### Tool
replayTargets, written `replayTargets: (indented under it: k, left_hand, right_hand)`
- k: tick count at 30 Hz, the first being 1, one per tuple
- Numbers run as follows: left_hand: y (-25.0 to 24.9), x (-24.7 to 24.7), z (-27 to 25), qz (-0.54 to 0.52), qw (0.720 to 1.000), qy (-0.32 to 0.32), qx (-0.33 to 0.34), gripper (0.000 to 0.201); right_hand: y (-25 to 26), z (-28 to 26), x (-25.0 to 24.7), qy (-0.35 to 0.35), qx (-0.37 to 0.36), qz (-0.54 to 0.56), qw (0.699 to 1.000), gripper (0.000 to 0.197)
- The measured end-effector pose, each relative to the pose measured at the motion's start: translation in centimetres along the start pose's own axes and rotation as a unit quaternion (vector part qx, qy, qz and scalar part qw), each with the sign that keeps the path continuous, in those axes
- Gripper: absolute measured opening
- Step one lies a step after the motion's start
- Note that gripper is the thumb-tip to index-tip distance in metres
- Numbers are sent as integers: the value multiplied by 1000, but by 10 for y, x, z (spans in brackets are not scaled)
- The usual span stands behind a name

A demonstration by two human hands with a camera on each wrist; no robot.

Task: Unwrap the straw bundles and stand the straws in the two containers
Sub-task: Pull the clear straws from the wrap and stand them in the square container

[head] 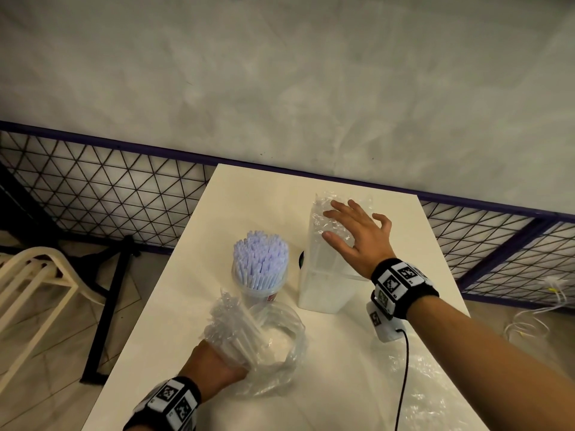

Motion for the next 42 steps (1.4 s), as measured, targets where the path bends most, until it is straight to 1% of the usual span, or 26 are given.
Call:
replayTargets:
  k: [2, 5, 7, 9, 11, 13, 14, 16, 17, 18, 19, 20, 21, 23, 24, 25, 26, 27, 28, 30, 31, 32, 34, 37, 40, 42]
  left_hand:
    - [1, 0, 1, 18, 1000, 1, 4, 57]
    - [3, 2, 4, 40, 999, 3, -7, 57]
    - [4, 3, 6, 62, 998, 8, -14, 57]
    - [7, 5, 9, 94, 995, 16, -12, 56]
    - [8, 5, 11, 80, 997, 10, -15, 53]
    - [6, 4, 9, 74, 997, -6, -11, 51]
    - [6, 5, 10, 78, 997, -12, -4, 50]
    - [4, 6, 9, 74, 997, -9, -5, 47]
    - [3, 6, 8, 82, 997, -6, -2, 47]
    - [2, 5, 8, 93, 996, -2, 4, 49]
    - [0, 4, 6, 101, 995, -4, 12, 51]
    - [2, 4, 5, 99, 995, -3, 21, 52]
    - [1, 2, 3, 102, 995, -8, 22, 52]
    - [0, 2, 4, 116, 992, -9, 40, 44]
    - [4, 4, 7, 101, 994, 11, 31, 35]
    - [10, 6, 12, 74, 997, 25, 7, 26]
    - [12, 7, 15, 67, 997, 29, 8, 23]
    - [11, 7, 14, 47, 998, 31, 8, 24]
    - [5, 6, 10, 24, 999, 24, 15, 29]
    - [3, 6, 5, 10, 1000, 11, 19, 35]
    - [2, 5, 3, 5, 1000, 8, 22, 34]
    - [1, 4, 0, -7, 1000, 0, 21, 34]
    - [-2, 4, -1, -31, 999, -5, 30, 45]
    - [-3, 5, 3, -50, 997, -11, 55, 62]
    - [-6, 5, 4, -31, 998, -10, 57, 58]
    - [-7, 5, 4, -27, 998, -4, 61, 53]
  right_hand:
    - [0, -1, -2, -16, 13, 32, 999, 51]
    - [-2, -4, -5, -37, 0, 59, 998, 47]
    - [0, -6, -5, -21, -22, 14, 999, 47]
    - [2, -7, -3, 21, -39, -65, 997, 48]
    - [2, -9, -2, 58, -39, -115, 991, 53]
    - [6, -11, -10, 56, -43, -127, 989, 56]
    - [12, -12, -17, 37, -51, -128, 990, 56]
    - [36, -18, -31, -39, -96, -108, 989, 51]
    - [53, -24, -35, -80, -136, -74, 985, 44]
    - [71, -32, -35, -102, -182, -25, 978, 35]
    - [88, -40, -29, -87, -224, 29, 970, 28]
    - [105, -48, -18, -37, -250, 83, 964, 25]
    - [119, -56, -6, 38, -248, 125, 960, 31]
    - [135, -66, 21, 197, -185, 184, 945, 61]
    - [138, -70, 35, 258, -147, 207, 932, 77]
    - [139, -71, 47, 298, -115, 227, 920, 87]
    - [139, -72, 57, 315, -95, 245, 912, 90]
    - [138, -71, 64, 314, -83, 260, 909, 87]
    - [138, -70, 70, 308, -79, 274, 908, 78]
    - [138, -70, 75, 290, -81, 282, 911, 49]
    - [138, -71, 76, 283, -79, 282, 913, 39]
    - [138, -71, 77, 279, -76, 282, 915, 33]
    - [138, -73, 78, 266, -72, 284, 919, 30]
    - [137, -76, 79, 225, -62, 289, 928, 15]
    - [136, -80, 81, 193, -27, 298, 934, 13]
    - [134, -83, 82, 183, 0, 308, 934, 18]
Point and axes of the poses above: each hand's wrist, its own z-axis towards the middle knuckle, its own x-axis out of the palm, y = z × x, the point moved 3 cm from there along z, towards the middle knuckle, and after that the axes turned 1 degree about -x, right-handed, at the moved point
